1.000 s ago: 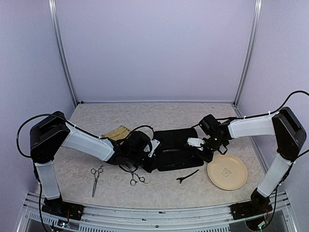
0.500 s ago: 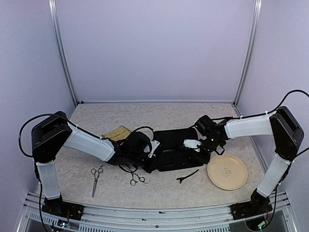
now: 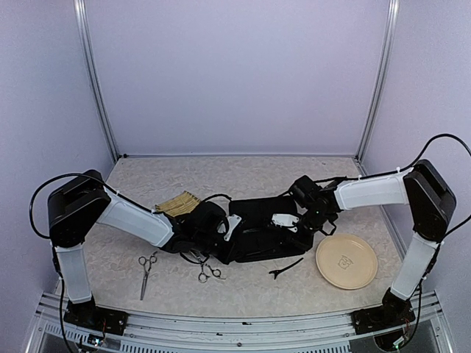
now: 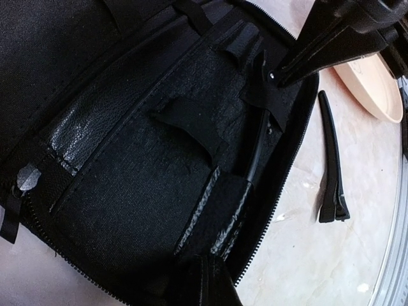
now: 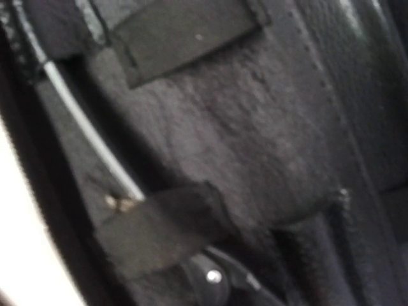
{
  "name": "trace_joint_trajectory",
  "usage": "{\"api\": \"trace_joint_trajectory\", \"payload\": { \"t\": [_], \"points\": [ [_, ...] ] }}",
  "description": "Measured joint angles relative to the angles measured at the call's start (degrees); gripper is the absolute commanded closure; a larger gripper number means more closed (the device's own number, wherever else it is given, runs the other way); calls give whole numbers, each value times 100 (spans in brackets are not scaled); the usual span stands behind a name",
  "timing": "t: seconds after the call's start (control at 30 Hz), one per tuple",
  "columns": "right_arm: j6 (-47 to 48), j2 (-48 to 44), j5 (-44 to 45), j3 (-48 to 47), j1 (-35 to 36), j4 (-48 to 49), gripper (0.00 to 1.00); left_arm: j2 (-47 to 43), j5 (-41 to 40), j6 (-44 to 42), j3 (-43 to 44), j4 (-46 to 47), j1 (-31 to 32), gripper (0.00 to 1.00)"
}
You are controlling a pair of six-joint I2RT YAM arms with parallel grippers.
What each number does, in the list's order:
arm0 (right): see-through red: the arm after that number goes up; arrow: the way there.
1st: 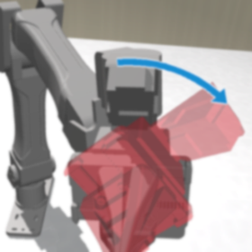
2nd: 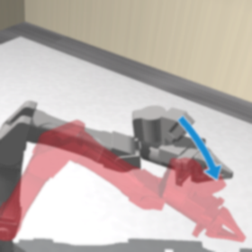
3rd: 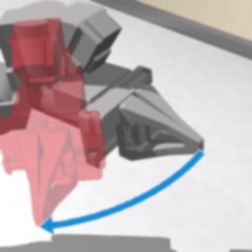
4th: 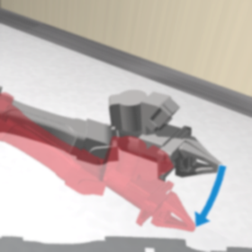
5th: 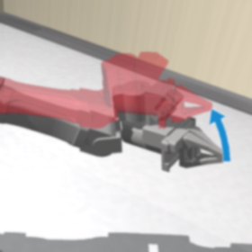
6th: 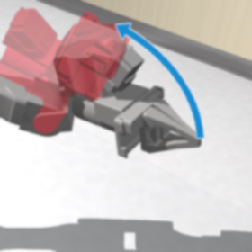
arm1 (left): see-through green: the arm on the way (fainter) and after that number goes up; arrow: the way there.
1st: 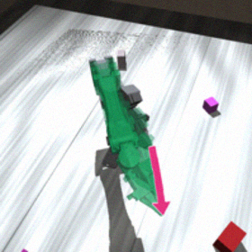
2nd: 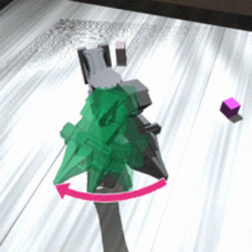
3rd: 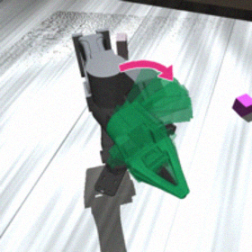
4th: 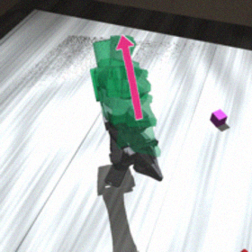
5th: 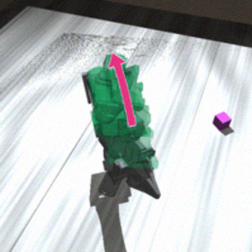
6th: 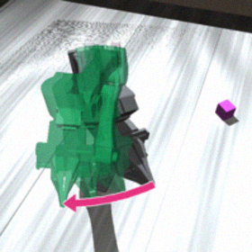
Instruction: Sort the hair-cutting tools
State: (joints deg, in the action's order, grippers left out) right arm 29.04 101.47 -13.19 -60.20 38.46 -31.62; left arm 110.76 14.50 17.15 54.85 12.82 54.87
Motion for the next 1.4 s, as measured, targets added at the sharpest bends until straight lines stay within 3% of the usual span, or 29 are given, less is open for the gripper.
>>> {"api": "trace_joint_trajectory", "payload": {
  "t": [0.17,0.4,0.63,0.73,0.9,1.1,1.27,1.4],
  "points": [
    [4,72,-264,-63,0,-66,99,0,26,81,-37,76,-11,100],
    [173,85,-758,-74,2,-391,88,0,33,118,-79,120,-33,100],
    [348,92,-1394,-37,55,-839,86,2,31,177,-103,199,-57,100],
    [420,120,-1473,-37,55,-907,83,2,33,175,-103,201,-57,100],
    [608,48,-1423,-37,46,-1051,67,-7,33,153,-118,212,-57,98],
    [706,-326,-1355,-162,-326,-1207,65,-57,98,22,-146,212,-57,97],
    [688,-431,-1224,-490,-1025,-1047,61,-173,26,-155,-164,168,-50,86],
    [619,-595,-916,-494,-1486,-625,51,-476,-24,-382,-155,133,-44,65]
  ]
}}
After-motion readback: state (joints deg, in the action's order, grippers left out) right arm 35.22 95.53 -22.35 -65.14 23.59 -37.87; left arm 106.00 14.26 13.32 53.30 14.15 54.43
